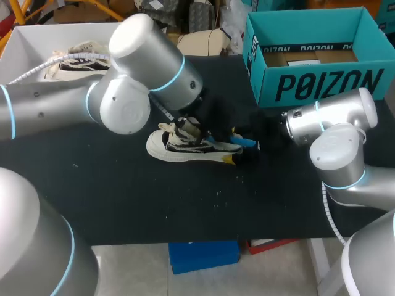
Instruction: Take the shoe out of the shoebox, open the shoe tongue, remove and reinsert the insole, then place the shoe into the shoebox
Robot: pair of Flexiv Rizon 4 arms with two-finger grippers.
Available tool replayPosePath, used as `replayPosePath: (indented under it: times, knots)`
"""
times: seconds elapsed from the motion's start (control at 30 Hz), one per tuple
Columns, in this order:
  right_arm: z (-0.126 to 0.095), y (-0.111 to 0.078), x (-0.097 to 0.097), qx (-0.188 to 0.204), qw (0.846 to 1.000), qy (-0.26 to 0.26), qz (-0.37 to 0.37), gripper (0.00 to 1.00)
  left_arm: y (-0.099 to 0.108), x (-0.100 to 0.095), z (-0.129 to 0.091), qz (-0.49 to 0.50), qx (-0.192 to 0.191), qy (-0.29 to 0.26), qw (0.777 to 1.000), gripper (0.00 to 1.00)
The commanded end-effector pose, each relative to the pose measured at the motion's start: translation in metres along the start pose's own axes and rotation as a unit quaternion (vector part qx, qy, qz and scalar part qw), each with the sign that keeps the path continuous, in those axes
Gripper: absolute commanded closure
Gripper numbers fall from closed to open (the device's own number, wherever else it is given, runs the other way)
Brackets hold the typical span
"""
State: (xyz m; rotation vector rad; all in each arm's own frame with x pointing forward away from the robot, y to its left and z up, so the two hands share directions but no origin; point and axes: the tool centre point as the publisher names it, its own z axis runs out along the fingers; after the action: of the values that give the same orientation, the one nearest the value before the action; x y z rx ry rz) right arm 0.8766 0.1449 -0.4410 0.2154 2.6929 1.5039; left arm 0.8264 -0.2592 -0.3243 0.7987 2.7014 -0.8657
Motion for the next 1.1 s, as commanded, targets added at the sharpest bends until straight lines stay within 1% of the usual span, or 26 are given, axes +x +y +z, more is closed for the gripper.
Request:
replayPosePath:
  times: [0.03, 0.2, 0.23, 0.3, 0.37, 0.4, 0.47, 0.5, 1.03, 1.07, 1.1]
  knots:
    - [0.001, 0.0, 0.0, 0.001, 1.0, 0.0, 0.001, 1.0, -0.012, 0.012, -0.038, 0.015, 0.106, -0.021, 0.994, 1.0]
    - [0.001, 0.0, 0.0, 0.001, 1.0, 0.0, 0.001, 1.0, -0.05, 0.002, -0.057, 0.007, 0.213, -0.037, 0.976, 1.0]
    - [0.001, 0.0, 0.0, 0.001, 1.0, 0.0, 0.001, 1.0, -0.058, 0.001, -0.062, -0.006, 0.213, -0.043, 0.976, 1.0]
    - [0.001, 0.0, 0.0, 0.001, 1.0, 0.0, 0.001, 1.0, -0.074, -0.001, -0.072, -0.009, 0.242, -0.054, 0.969, 1.0]
    - [0.001, 0.0, 0.0, 0.001, 1.0, 0.0, 0.001, 1.0, -0.089, -0.003, -0.083, -0.009, 0.29, -0.061, 0.955, 1.0]
    - [0.001, 0.0, 0.0, 0.001, 1.0, 0.0, 0.001, 1.0, -0.094, -0.003, -0.088, -0.013, 0.308, -0.062, 0.949, 1.0]
    - [0.001, 0.0, 0.0, 0.001, 1.0, 0.0, 0.001, 1.0, -0.103, -0.004, -0.096, -0.009, 0.375, -0.04, 0.926, 1.0]
    - [0.001, 0.0, 0.0, 0.001, 1.0, 0.0, 0.001, 1.0, -0.105, -0.005, -0.1, -0.008, 0.396, -0.023, 0.918, 1.0]
    - [0.001, 0.0, 0.0, 0.001, 1.0, 0.0, 0.001, 1.0, -0.105, -0.005, -0.1, -0.008, 0.396, -0.023, 0.918, 1.0]
    - [0.001, 0.0, 0.0, 0.001, 1.0, 0.0, 0.001, 1.0, -0.104, -0.002, -0.103, -0.025, 0.392, -0.008, 0.92, 1.0]
    - [0.001, 0.0, 0.0, 0.001, 1.0, 0.0, 0.001, 1.0, -0.101, 0.0, -0.109, -0.033, 0.388, -0.01, 0.921, 1.0]
